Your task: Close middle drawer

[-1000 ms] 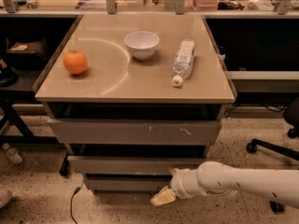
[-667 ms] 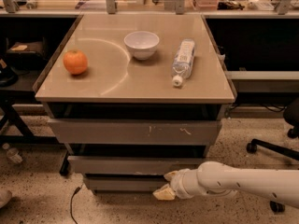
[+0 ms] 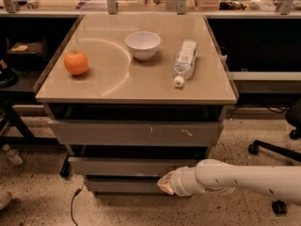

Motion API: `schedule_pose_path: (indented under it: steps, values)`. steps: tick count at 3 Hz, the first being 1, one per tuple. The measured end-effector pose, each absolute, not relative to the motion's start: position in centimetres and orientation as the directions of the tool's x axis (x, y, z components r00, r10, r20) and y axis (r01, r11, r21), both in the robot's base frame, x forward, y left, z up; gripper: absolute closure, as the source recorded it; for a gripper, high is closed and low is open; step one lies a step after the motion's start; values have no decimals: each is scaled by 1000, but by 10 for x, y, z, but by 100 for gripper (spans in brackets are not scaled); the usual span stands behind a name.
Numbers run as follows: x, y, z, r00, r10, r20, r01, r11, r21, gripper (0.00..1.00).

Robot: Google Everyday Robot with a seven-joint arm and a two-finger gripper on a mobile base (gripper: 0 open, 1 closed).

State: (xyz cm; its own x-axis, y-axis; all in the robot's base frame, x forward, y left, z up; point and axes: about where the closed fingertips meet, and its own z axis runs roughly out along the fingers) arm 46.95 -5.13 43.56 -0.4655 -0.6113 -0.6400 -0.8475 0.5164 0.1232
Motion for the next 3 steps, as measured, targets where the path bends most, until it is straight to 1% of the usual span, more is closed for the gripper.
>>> schedule_pose_path:
  steps: [1,3]
  values:
    - [479,-48,435,-450,-624,-639,-851,516,96,100]
    - [501,-46,432,-431,-635,-641,-840,542,27,100]
